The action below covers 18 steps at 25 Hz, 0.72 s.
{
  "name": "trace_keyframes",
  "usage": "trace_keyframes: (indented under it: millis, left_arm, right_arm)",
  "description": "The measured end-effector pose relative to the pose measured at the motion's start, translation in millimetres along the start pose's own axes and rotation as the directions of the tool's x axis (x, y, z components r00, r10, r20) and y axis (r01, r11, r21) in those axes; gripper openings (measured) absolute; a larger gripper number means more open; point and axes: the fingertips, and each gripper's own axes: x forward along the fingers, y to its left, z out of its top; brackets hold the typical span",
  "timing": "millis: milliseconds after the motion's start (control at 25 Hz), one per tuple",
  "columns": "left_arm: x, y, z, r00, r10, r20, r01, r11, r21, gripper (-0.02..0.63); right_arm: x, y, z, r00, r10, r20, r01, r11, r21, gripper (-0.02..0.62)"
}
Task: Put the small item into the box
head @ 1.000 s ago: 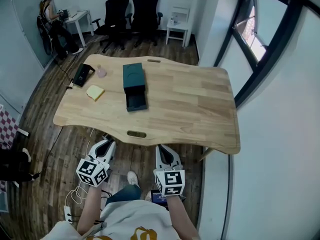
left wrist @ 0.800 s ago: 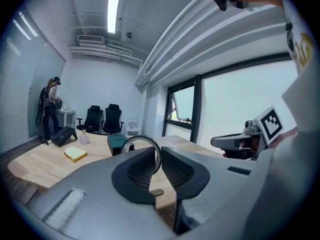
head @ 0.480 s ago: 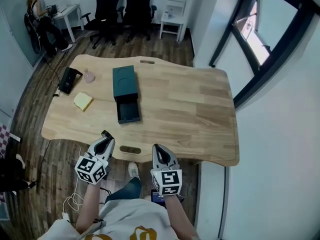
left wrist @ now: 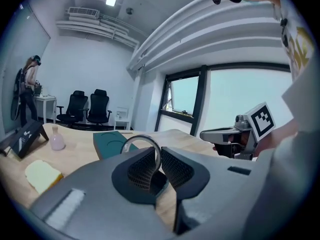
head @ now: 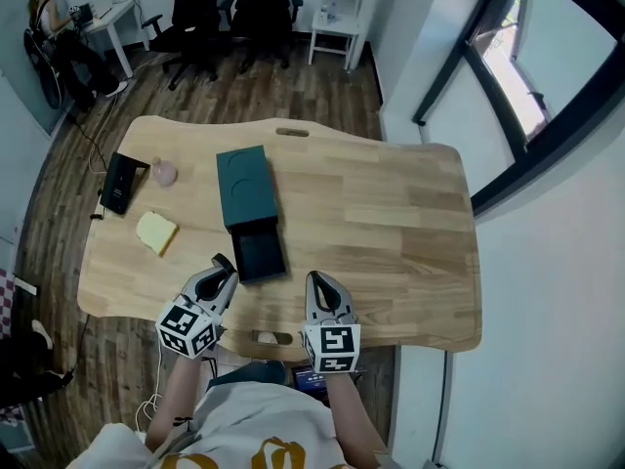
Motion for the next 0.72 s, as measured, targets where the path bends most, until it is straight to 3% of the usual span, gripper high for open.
trace_keyframes:
  millis: [160,320,720]
  left_arm:
    - [18,19,3,0.999,-0.030,-0.012,0.030,1.000,0.002,0.038]
    - [29,25,2,0.998,-0.056,-0.021,0.056,0.998,-0.016,0.038]
    - [37,36,-1,0.998,-0.041,-0.037,0.040,0.999,-0.028,0.038]
  right_arm:
    - [22,0,1,1.000,-0.008,-0.006,0.008,1.000,0.010,0.005]
    - [27,3,14,0.998,0.000,0.058,-0.002,0.999,0.035,0.003]
    - [46,-2,6,1.000,0.015,0.006,-0.016,0.999,0.041,0.005]
